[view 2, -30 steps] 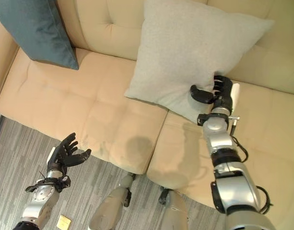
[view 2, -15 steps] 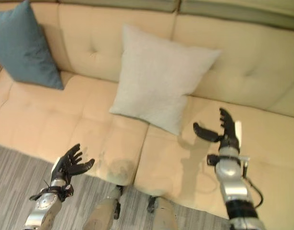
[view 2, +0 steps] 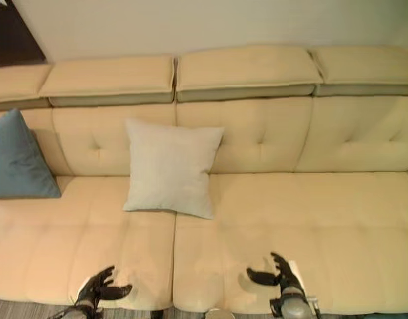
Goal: Pick up all the scattered cushions and arrange them neatly on the sofa.
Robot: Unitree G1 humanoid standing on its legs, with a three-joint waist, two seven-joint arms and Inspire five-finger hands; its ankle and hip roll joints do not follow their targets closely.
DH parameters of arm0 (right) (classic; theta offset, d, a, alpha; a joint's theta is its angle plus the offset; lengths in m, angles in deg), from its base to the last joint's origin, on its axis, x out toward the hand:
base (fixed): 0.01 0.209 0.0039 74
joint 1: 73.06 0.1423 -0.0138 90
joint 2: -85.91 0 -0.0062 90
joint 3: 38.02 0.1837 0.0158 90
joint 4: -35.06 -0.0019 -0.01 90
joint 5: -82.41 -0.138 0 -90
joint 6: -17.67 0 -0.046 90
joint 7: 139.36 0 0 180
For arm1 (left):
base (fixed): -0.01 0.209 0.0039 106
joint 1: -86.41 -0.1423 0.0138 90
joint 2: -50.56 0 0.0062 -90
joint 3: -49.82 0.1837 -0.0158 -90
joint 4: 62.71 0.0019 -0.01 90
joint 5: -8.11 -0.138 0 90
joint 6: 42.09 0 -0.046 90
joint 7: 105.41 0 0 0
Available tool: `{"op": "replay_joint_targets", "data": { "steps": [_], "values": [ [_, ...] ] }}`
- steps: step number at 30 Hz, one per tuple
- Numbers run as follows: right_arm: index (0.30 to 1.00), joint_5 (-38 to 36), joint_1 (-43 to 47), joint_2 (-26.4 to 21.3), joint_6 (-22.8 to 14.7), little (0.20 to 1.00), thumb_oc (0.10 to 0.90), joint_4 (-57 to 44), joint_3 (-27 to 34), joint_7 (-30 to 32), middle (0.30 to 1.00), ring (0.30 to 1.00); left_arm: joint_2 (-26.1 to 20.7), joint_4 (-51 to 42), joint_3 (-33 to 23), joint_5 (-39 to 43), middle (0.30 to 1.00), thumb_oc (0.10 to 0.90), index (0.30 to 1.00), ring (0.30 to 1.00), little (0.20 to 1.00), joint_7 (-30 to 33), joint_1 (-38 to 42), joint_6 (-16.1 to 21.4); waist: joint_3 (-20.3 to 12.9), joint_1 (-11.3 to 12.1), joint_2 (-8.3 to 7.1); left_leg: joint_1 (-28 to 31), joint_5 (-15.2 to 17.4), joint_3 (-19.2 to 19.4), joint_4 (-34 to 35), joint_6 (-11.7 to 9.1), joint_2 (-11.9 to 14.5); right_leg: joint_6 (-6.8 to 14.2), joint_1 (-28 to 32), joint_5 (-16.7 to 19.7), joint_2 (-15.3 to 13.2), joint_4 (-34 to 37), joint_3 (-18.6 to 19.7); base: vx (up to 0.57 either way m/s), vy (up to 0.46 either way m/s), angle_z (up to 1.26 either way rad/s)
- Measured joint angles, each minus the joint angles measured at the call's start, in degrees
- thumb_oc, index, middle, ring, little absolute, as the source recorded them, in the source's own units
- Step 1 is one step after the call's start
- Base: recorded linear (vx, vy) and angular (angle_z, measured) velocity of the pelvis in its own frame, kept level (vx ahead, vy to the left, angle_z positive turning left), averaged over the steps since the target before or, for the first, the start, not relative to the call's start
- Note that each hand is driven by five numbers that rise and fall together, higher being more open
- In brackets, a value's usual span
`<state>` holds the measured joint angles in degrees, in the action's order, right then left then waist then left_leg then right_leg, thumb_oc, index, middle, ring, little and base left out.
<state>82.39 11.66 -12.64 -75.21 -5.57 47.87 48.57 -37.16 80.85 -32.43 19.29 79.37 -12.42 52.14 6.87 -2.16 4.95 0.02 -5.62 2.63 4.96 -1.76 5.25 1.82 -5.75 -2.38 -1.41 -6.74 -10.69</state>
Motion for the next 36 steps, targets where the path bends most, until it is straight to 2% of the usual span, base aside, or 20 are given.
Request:
{"op": "replay_joint_targets", "data": {
  "steps": [5, 7, 9, 10, 11, 12, 13, 15, 18, 20, 21, 22, 23, 26, 28, 30, 32, 34, 35, 36],
  "values": [
    [0.900, 0.0, -1.0, 0.9, 0.1, 0.900, 0.800, 3.9, -0.9, -0.2, 0.900, 0.900, 0.3, 2.9, 0.2, -1.3, 0.900, 0.800, 0.900, 0.900, 0.900, 0.9, -0.9, -0.8, -0.1, 0.1, 0.10, -0.7, 0.3, -0.2, -1.5, 0.5, 0.8, -0.3, -0.2, -0.2, 0.7, -0.7, -0.2, -0.19, -0.045, 0.02],
    [0.900, 0.0, -0.9, 0.9, 0.1, 0.900, 0.800, 4.2, -1.1, -0.1, 0.900, 0.900, 0.4, 2.7, 0.2, -1.2, 0.900, 0.800, 0.900, 0.900, 0.900, 1.1, -0.9, -0.6, 0.1, 0.1, -0.16, -2.7, -0.3, -0.2, -4.0, -0.4, 0.7, -1.3, -1.9, -0.7, 0.8, -2.7, -0.1, -0.26, 0.003, 0.10],
    [0.900, 0.0, 0.0, 0.9, 0.1, 0.900, 0.800, 4.5, -1.0, 0.0, 0.900, 0.900, 0.5, 2.7, 0.4, -1.2, 0.900, 0.800, 0.900, 0.900, 0.900, 1.3, 1.1, -0.6, 1.2, 0.0, -1.27, -5.4, -1.4, 0.3, -5.8, -2.3, -0.3, -3.5, -4.9, -0.7, -1.0, -4.5, -1.3, -0.23, 0.023, 0.13],
    [0.900, 0.0, 0.7, 1.1, 0.0, 0.900, 0.800, 5.6, -1.3, 0.1, 0.900, 0.900, 0.5, 2.9, 0.5, -1.2, 0.900, 0.800, 0.900, 0.900, 0.900, 1.4, 1.8, -0.6, 1.6, -0.2, -2.25, -5.6, -0.2, 0.4, -7.7, -1.9, -1.3, -5.2, -4.8, 0.1, -2.2, -4.5, -1.6, -0.16, 0.034, -0.08],
    [0.900, 0.0, 2.0, 1.4, 0.2, 0.900, 0.800, 6.5, -1.9, 0.4, 0.900, 0.900, 0.6, 2.8, 0.5, -1.2, 0.900, 0.800, 0.900, 0.900, 0.900, 1.4, 2.5, -0.5, 2.4, 0.0, -4.36, -5.4, 4.3, 0.3, -13.6, -1.3, -3.9, -5.3, -4.3, 0.7, -4.3, -3.7, -1.2, -0.16, 0.056, -0.13],
    [0.900, 0.1, 2.8, 1.3, 0.1, 0.900, 0.800, 6.4, -2.2, 0.5, 0.900, 0.900, 0.7, 2.8, 0.5, -1.2, 0.900, 0.800, 0.900, 0.900, 0.900, 1.4, 2.8, -0.5, 2.5, -0.1, -4.83, -4.6, 6.2, 0.0, -16.2, -1.3, -5.2, -5.3, -3.8, 1.1, -5.0, -2.5, -1.1, -0.23, 0.093, -0.35],
    [0.900, 0.3, 3.2, 1.3, 0.1, 0.900, 0.800, 6.7, -2.3, 0.6, 0.900, 0.900, 1.1, 2.8, 0.4, -1.1, 0.900, 0.800, 0.900, 0.900, 0.900, 1.9, 2.9, -0.3, 2.3, -0.2, -5.13, -2.4, 9.6, -1.0, -20.8, -1.1, -6.0, -4.8, -3.3, 3.5, -5.0, -0.6, 0.2, -0.20, 0.100, -0.29],
    [0.900, 1.2, 4.1, 1.4, 0.1, 0.900, 0.800, 6.5, -2.5, 1.1, 0.900, 0.900, 1.6, 2.9, 0.5, -1.1, 0.900, 0.800, 0.900, 0.900, 0.900, 2.1, 3.4, -0.3, 2.1, -1.6, -4.48, 1.1, 11.6, -2.4, -19.6, -0.7, -6.0, -4.3, -3.2, 5.0, -4.2, 0.8, 0.2, -0.19, 0.100, -0.08],
    [0.900, 2.2, 5.4, 1.4, 0.2, 0.900, 0.800, 7.3, -2.8, 1.2, 0.900, 0.900, 2.3, 2.6, 1.2, -1.2, 0.900, 0.800, 0.900, 0.900, 0.900, 2.2, 5.4, 0.0, 1.5, -1.9, -3.21, 4.9, 13.1, -3.0, -10.1, 0.6, -5.5, -2.8, -5.7, 7.6, -2.9, 0.6, 0.2, -0.25, 0.125, -0.08],
    [0.900, 2.5, 7.4, 2.7, 0.4, 0.900, 0.800, 10.2, -2.9, 1.3, 0.900, 0.900, 2.0, 3.6, 1.1, -1.2, 0.900, 0.800, 0.900, 0.900, 0.900, 2.3, 7.9, 0.5, 2.3, -1.8, -5.23, 5.4, 11.6, -2.8, -6.4, 1.6, -6.9, -2.0, -7.9, 9.7, -4.3, -0.2, 0.9, -0.32, 0.150, -0.11],
    [0.900, 3.2, 8.3, 3.5, 0.8, 0.900, 0.800, 11.2, -3.3, 1.4, 0.900, 0.900, 2.0, 4.5, 1.3, -1.2, 0.900, 0.800, 0.900, 0.900, 0.900, 2.4, 8.9, 0.5, 2.6, -1.8, -6.86, 4.7, 10.8, -2.4, -6.3, 2.4, -8.7, 0.0, -8.6, 10.4, -5.6, 0.7, 1.6, -0.30, 0.117, -0.11],
    [0.900, 3.5, 8.2, 3.7, 0.8, 0.900, 0.800, 11.3, -3.5, 1.4, 0.900, 0.900, 2.1, 4.5, 1.3, -1.2, 0.900, 0.800, 0.900, 0.900, 0.900, 2.4, 9.0, 0.5, 2.7, -1.8, -7.12, 4.5, 10.7, -2.1, -6.3, 2.7, -9.1, 0.6, -8.7, 10.7, -6.1, 1.0, 1.8, -0.27, 0.080, -0.24],
    [0.900, 4.1, 8.0, 4.2, 0.8, 0.900, 0.800, 11.3, -4.4, 1.4, 0.900, 0.900, 2.0, 4.9, 1.1, -1.2, 0.900, 0.800, 0.900, 0.900, 0.900, 2.5, 8.3, 0.5, 3.1, -1.7, -7.88, 4.4, 10.1, -0.9, -6.4, 3.6, -10.3, 2.5, -8.8, 11.2, -7.6, 2.6, 1.5, -0.17, 0.032, -0.35],
    [0.900, 4.6, 7.6, 6.3, 0.9, 0.900, 0.800, 11.5, -4.7, 1.2, 0.900, 0.900, 0.8, 6.2, 1.0, -1.8, 0.900, 0.800, 0.900, 0.900, 0.900, 2.7, 6.5, 0.5, 3.5, -1.5, -8.30, 3.6, 8.8, 1.3, -6.2, 4.7, -10.9, 6.2, -8.7, 9.9, -8.5, 4.8, -0.6, -0.35, 0.023, -0.33],
    [0.900, 5.5, 7.6, 7.9, 1.1, 0.900, 0.800, 13.5, -5.5, 1.0, 0.900, 0.900, -0.5, 7.4, 0.8, -2.1, 0.900, 0.800, 0.900, 0.900, 0.900, 3.2, 6.0, 0.3, 4.2, -0.2, -8.94, 3.6, 8.4, 3.2, -6.5, 5.3, -10.7, 7.4, -9.2, 9.7, -9.5, 2.8, -2.2, -0.31, 0.025, -0.36],
    [0.900, 5.7, 7.6, 8.1, 1.6, 0.900, 0.800, 15.1, -5.5, 1.0, 0.900, 0.900, -0.4, 7.2, 0.2, -2.2, 0.900, 0.800, 0.900, 0.900, 0.900, 3.5, 5.5, 0.3, 5.0, 1.6, -6.98, 3.9, 7.7, 4.9, -5.6, 5.7, -8.2, 7.6, -10.7, 7.1, -8.0, -6.1, -3.1, -0.14, 0.014, -0.35],
    [0.900, 5.7, 8.3, 7.7, 1.8, 0.900, 0.800, 16.2, -5.4, 1.0, 0.900, 0.900, -0.6, 8.4, -0.3, -2.3, 0.900, 0.800, 0.900, 0.900, 0.900, 3.5, 5.2, 0.3, 5.0, 1.7, -6.03, 3.4, 6.6, 4.5, -4.6, 5.3, -6.5, 8.2, -10.4, 0.5, -7.7, -17.3, -1.3, -0.13, -0.031, -0.05],
    [0.900, 5.7, 8.8, 7.6, 1.7, 0.900, 0.800, 16.7, -5.5, 1.1, 0.900, 0.900, -0.8, 9.8, -0.3, -2.4, 0.900, 0.800, 0.900, 0.900, 0.900, 3.4, 5.1, 0.1, 5.1, 2.0, -6.10, 3.3, 5.9, 4.9, -4.5, 4.9, -5.7, 8.0, -7.8, -4.5, -7.8, -20.7, 0.1, -0.13, -0.120, -0.08],
    [0.900, 5.7, 8.7, 7.6, 1.7, 0.900, 0.800, 17.0, -5.5, 1.1, 0.900, 0.900, -0.6, 10.7, 0.0, -2.4, 0.900, 0.800, 0.900, 0.900, 0.900, 3.4, 5.3, 0.0, 5.0, 2.7, -5.37, 3.0, 5.5, 5.4, -4.3, 4.3, -4.1, 8.7, -5.4, -7.5, -7.9, -22.4, 0.2, -0.05, -0.199, -0.21],
    [0.900, 5.7, 8.8, 7.7, 1.7, 0.900, 0.800, 17.2, -5.6, 1.1, 0.900, 0.900, -0.7, 10.6, 0.2, -2.5, 0.900, 0.800, 0.900, 0.900, 0.900, 3.4, 5.4, -0.1, 4.8, 3.7, -5.41, 2.7, 5.5, 5.3, -4.4, 3.5, -3.6, 9.2, -3.2, -7.6, -8.0, -19.4, -0.1, -0.02, -0.215, -0.31]
  ]
}}
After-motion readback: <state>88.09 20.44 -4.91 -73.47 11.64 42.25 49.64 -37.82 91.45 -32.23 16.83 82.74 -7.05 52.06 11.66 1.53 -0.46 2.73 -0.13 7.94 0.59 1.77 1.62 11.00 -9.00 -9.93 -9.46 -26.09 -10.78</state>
